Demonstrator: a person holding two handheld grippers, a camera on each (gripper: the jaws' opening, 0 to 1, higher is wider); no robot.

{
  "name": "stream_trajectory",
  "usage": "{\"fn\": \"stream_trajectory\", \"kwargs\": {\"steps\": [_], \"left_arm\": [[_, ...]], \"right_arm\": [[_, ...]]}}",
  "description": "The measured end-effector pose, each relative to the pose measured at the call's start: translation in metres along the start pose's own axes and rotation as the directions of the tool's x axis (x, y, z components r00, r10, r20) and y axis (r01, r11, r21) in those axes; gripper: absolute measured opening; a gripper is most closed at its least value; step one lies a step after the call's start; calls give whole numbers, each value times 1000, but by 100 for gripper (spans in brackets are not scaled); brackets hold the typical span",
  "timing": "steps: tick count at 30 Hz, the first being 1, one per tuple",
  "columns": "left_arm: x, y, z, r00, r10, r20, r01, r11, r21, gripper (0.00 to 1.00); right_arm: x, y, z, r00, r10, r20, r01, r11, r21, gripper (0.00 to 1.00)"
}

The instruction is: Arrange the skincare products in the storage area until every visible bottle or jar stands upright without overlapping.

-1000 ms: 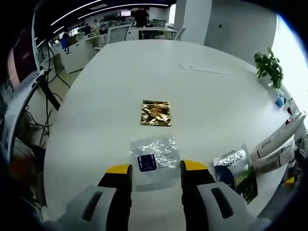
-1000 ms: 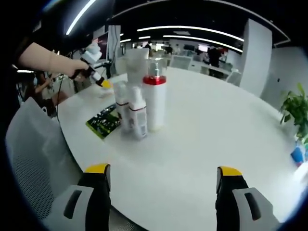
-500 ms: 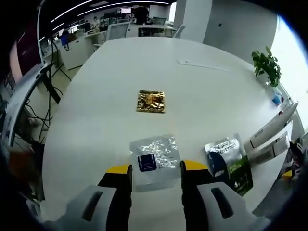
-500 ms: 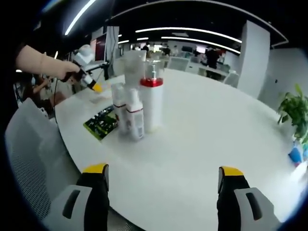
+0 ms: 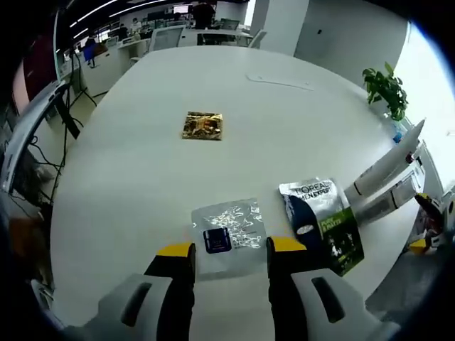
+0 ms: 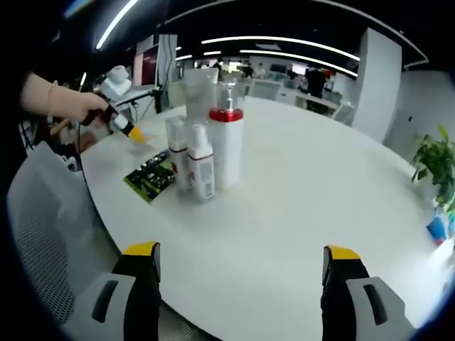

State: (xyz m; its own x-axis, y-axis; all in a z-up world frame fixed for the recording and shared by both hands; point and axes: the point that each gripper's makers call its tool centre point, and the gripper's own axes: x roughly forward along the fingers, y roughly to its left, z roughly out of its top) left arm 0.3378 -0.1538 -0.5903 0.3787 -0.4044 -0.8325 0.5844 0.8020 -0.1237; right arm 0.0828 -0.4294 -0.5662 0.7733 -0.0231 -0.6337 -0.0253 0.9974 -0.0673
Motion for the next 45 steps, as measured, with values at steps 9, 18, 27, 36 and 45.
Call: {"fn": "stream_trajectory", "kwargs": {"steps": [9,18,27,36,45], "left_arm": [[-7,-25,-38,1000,-16,-26,15,1000,-22,35],[-8,-34,-54,999,-7,-42,7,1000,-3,35],[-9,-35,-64,998,18,-52,-17,1000,15,35],[-12,-35,-69,999,22,-45,-21,1000,9,35],[-8,-32,-67,999,17,-42,-16,1000,8,36]], "right_arm": [[-1,0,0,1000,1,4,-1,1000,-3,99],[-2,0,0,1000,-1,3,1,1000,-5,98],[-2,1,-1,1000,1,-3,-1,1000,-12,97],[-1,1,-2,1000,2,-10,-3,1000,-20,97],[-2,3,-3,1000,3,-16,-3,1000,-23,97]]}}
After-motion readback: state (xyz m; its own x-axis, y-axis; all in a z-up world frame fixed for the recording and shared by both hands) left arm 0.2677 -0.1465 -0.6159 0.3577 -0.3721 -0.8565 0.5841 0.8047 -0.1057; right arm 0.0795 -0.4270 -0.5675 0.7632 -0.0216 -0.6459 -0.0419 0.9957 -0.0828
